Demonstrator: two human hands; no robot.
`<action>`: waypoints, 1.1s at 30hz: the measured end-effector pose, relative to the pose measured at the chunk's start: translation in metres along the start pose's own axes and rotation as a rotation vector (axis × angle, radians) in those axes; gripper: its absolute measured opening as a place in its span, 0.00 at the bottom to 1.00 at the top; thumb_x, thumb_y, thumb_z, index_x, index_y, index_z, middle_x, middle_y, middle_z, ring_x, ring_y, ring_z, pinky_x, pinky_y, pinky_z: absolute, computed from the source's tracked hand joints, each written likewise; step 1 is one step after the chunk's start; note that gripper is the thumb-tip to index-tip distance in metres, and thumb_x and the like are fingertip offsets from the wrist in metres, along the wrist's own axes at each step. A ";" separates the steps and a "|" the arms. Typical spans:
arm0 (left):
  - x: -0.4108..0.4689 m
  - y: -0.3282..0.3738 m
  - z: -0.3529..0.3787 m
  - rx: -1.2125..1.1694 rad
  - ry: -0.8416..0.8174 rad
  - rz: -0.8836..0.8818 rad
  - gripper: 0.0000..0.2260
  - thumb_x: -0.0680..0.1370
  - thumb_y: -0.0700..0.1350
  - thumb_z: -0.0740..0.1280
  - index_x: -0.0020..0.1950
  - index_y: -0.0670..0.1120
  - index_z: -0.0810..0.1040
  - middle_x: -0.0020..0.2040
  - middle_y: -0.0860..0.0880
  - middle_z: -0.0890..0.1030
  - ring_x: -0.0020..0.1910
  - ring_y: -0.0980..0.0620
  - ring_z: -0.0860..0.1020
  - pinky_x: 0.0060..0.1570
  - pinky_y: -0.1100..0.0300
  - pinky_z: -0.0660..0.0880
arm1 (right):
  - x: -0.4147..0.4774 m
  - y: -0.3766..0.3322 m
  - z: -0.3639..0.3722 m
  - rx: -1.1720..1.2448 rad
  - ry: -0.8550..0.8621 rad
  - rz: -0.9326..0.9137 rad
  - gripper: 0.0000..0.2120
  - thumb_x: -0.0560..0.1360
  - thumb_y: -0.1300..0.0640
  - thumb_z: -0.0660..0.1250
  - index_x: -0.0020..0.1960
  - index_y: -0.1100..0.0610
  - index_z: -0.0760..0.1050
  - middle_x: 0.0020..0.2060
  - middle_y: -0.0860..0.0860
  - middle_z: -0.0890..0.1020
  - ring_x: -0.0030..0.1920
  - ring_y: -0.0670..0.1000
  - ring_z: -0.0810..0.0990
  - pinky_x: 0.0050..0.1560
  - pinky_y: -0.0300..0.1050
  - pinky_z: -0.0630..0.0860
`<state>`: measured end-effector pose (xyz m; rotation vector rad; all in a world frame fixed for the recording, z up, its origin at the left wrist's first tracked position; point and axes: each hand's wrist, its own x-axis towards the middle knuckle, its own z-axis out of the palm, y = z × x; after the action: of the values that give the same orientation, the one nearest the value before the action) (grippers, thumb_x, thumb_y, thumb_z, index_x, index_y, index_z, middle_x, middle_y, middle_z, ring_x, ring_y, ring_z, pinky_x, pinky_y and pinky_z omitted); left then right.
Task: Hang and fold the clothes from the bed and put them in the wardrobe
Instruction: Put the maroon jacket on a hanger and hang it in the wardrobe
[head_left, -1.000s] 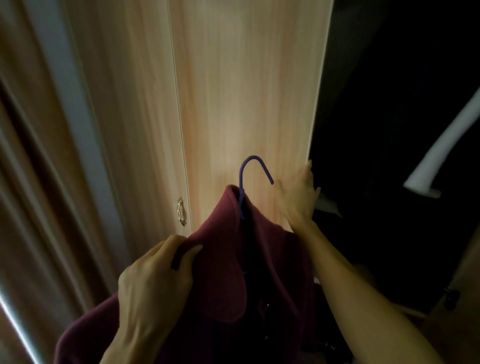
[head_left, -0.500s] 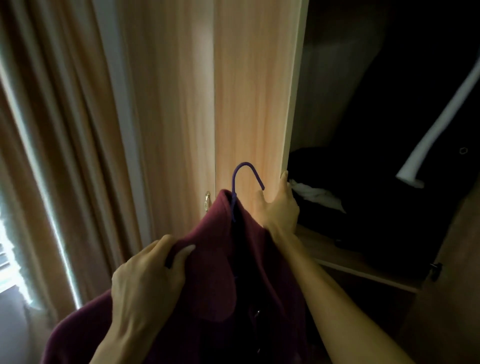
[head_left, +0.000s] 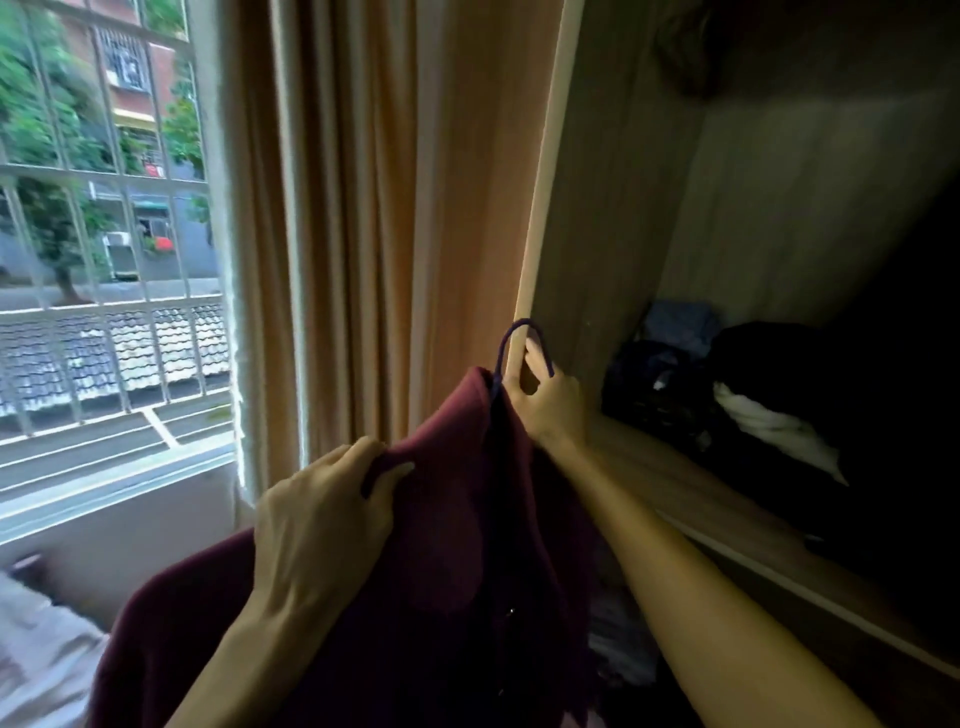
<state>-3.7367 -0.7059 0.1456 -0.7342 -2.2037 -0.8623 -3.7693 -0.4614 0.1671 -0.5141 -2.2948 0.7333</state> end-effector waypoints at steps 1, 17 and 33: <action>0.000 -0.003 -0.002 0.020 0.015 -0.010 0.12 0.72 0.56 0.64 0.38 0.48 0.79 0.31 0.50 0.80 0.28 0.45 0.78 0.29 0.62 0.62 | 0.006 -0.005 0.007 0.008 -0.071 -0.012 0.23 0.79 0.48 0.60 0.72 0.54 0.66 0.63 0.54 0.77 0.61 0.54 0.77 0.56 0.43 0.73; 0.034 -0.032 0.005 0.175 0.107 -0.140 0.07 0.72 0.52 0.71 0.40 0.50 0.80 0.32 0.49 0.81 0.30 0.43 0.79 0.28 0.61 0.60 | 0.081 -0.039 0.064 0.071 -0.031 -0.470 0.16 0.76 0.53 0.60 0.61 0.52 0.77 0.46 0.52 0.84 0.44 0.52 0.82 0.48 0.49 0.80; 0.080 0.032 0.027 -0.033 0.131 -0.029 0.11 0.76 0.52 0.67 0.48 0.45 0.81 0.39 0.46 0.83 0.38 0.43 0.80 0.36 0.58 0.64 | 0.013 0.019 -0.065 -0.116 0.112 -0.210 0.14 0.78 0.55 0.61 0.62 0.54 0.78 0.59 0.51 0.81 0.58 0.52 0.78 0.58 0.43 0.72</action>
<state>-3.7748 -0.6460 0.2004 -0.6445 -2.0934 -0.9362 -3.7304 -0.4161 0.2018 -0.3500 -2.2525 0.4606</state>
